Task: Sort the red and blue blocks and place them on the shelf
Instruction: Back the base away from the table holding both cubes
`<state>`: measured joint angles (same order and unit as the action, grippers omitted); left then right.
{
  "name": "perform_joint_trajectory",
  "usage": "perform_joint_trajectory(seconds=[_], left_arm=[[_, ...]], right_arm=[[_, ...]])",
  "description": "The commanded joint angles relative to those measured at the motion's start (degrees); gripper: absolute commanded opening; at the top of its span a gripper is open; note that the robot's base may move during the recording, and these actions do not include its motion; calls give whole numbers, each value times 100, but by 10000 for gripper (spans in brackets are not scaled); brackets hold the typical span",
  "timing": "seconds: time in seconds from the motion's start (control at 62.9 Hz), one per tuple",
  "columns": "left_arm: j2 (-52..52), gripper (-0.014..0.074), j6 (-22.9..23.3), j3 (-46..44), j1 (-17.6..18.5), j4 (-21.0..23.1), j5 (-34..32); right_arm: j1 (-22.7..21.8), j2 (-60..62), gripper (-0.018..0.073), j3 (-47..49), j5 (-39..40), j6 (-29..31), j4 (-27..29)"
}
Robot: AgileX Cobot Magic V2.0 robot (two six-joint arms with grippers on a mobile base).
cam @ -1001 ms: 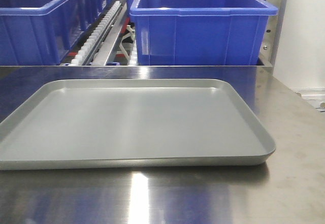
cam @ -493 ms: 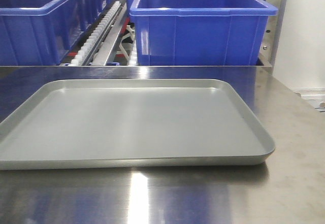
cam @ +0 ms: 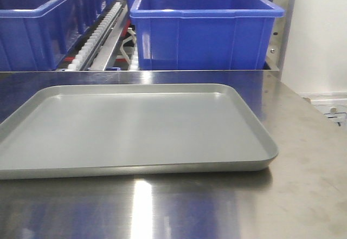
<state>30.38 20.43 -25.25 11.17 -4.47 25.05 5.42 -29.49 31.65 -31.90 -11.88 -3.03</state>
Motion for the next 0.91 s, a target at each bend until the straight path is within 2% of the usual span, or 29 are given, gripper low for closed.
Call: perform_joint_trajectory(seconds=[0.0, 0.89], left_arm=[[1, 125, 16, -175, -5, -22, -487], [1, 125, 16, -175, -5, -22, -487]], right_arm=[[-39, 6, 56, 155, 450, 16, -56], [-39, 6, 56, 155, 450, 16, -56]])
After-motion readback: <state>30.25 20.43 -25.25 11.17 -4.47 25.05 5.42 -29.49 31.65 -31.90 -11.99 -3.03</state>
